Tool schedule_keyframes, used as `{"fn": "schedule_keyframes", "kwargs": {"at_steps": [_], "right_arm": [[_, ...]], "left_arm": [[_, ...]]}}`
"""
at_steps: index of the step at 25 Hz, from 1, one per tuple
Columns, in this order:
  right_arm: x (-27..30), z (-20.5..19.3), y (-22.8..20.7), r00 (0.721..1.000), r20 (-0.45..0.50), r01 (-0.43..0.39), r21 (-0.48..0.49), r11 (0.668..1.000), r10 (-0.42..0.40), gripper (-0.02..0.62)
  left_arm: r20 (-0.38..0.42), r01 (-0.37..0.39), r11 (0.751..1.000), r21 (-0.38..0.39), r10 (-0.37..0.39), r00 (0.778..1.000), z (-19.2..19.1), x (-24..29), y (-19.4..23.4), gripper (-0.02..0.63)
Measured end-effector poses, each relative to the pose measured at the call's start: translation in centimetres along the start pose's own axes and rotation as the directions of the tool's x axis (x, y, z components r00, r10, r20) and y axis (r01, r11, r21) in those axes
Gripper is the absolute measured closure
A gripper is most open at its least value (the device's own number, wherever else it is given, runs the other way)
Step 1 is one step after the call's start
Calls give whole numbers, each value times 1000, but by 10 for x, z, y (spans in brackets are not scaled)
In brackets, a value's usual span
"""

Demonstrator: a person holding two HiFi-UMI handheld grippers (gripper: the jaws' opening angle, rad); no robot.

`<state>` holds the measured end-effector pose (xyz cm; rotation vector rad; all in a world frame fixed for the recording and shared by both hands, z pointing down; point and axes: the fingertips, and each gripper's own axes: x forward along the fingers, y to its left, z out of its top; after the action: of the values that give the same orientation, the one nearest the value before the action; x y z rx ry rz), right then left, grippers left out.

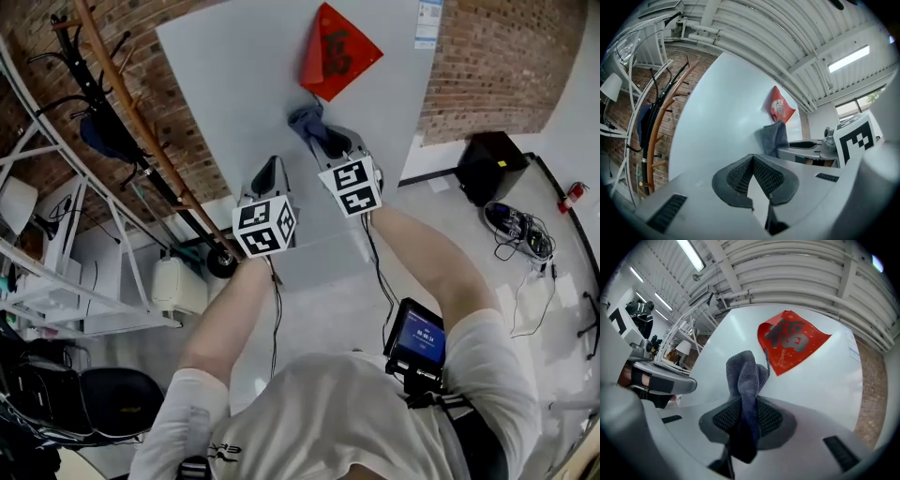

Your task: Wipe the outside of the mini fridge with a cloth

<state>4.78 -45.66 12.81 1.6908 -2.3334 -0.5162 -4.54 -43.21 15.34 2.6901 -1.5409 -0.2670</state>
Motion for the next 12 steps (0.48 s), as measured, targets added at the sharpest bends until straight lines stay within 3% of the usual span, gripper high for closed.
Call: {"fn": "schedule_keyframes", "kwargs": {"at_steps": [12], "right_arm": [[-41,-65,-147,986,-46,161,82,984,-158,509]], "left_arm": [[-20,48,998,26,-48,999,-13,56,-85,602]]}}
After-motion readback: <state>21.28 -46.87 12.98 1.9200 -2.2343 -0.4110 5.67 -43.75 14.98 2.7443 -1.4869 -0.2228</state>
